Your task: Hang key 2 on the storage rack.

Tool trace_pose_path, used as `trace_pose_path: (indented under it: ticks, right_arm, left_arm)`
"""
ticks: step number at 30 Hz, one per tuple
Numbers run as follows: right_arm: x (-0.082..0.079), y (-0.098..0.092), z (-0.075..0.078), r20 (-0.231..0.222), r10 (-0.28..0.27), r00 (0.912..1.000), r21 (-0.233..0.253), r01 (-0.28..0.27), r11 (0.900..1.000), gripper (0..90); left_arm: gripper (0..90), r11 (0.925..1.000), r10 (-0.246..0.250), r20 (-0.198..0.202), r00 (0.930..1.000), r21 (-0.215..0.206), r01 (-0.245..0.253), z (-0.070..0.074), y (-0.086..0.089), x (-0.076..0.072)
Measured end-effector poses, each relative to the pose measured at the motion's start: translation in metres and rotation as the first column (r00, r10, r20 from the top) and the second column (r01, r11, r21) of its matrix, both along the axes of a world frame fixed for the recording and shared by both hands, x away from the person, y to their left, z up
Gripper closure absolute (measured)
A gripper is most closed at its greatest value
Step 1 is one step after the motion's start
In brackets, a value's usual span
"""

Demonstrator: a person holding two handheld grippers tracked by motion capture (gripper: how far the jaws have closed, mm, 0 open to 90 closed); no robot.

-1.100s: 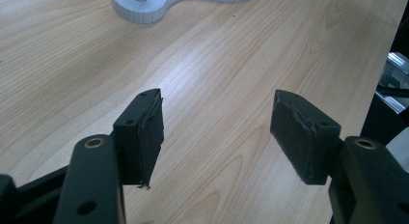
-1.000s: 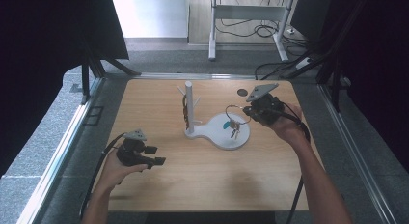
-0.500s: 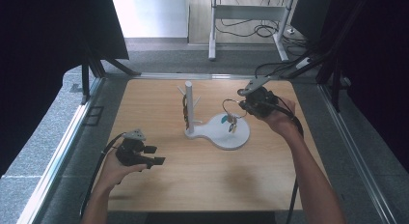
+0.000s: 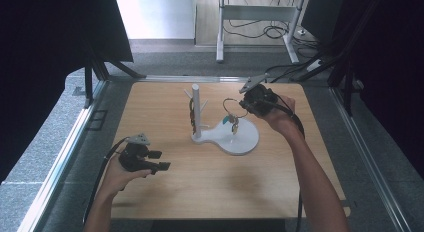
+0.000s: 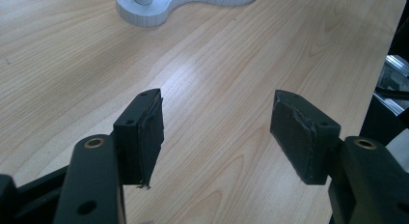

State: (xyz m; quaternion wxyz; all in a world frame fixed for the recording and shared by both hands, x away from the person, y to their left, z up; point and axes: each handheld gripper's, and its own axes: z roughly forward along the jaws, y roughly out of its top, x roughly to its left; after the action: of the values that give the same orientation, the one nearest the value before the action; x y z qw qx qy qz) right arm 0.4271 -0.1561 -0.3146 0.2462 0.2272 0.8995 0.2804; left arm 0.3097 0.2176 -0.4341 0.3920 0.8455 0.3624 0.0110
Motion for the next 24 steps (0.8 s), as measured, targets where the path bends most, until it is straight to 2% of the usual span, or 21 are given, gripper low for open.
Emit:
trace_pose_path:
  ticks: [24]
  right_arm:
    - [0.030,0.033,-0.005,0.009,-0.015,0.9998,0.008,0.015,1.000,88.1]
  left_arm:
    - [37.1,0.9998,0.008,0.008,0.9999,-0.019,-0.008,0.004,0.007,-0.001]
